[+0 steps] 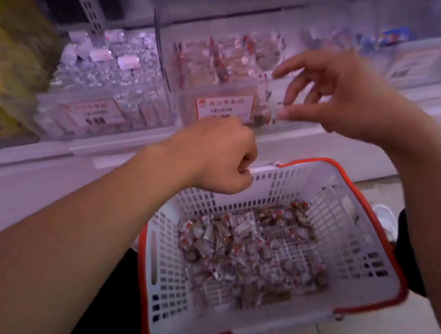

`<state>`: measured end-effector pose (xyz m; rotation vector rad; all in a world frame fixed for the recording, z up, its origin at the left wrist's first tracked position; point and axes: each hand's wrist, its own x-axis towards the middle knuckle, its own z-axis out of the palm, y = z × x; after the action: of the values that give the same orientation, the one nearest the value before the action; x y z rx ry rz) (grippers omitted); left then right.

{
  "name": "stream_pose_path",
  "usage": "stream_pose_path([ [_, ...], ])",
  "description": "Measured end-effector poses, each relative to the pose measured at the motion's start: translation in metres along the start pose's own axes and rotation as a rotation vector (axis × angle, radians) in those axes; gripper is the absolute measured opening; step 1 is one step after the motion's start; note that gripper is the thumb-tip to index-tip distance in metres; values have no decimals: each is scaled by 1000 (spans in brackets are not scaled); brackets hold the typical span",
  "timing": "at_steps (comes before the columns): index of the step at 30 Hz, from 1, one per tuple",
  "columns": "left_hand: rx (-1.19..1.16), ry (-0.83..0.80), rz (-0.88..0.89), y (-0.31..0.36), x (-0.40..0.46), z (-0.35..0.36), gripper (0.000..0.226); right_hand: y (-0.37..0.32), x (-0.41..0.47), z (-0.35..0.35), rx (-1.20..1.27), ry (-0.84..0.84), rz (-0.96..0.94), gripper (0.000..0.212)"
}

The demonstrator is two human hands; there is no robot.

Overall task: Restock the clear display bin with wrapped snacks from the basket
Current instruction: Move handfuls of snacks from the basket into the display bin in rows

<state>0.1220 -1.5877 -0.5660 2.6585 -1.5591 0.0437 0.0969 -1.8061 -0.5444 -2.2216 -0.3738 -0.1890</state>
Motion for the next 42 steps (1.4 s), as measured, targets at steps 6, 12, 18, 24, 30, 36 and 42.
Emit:
stream_pose_path([
  [6,-171,-276,-164,-1,-11,70,19,39,-22,69,-104,523,-316,7],
  [12,-146,-687,-463,-28,-35,130,34,129,-85,184,-282,-470,341,49],
  [18,-580,-592,-1097,-9,-71,237,92,186,-139,260,-297,-663,571,124],
  [24,-640,-137,-1474,17,-67,313,87,202,-142,296,-351,-571,612,127],
  [30,-469,-59,-1480,27,-59,344,63,202,-145,309,-424,-451,541,78],
  [36,-489,56,-1439,25,-48,337,45,208,-137,304,-30,-249,592,33],
  [42,-727,116,-1429,32,-44,327,22,208,-134,287,554,-64,1013,22],
])
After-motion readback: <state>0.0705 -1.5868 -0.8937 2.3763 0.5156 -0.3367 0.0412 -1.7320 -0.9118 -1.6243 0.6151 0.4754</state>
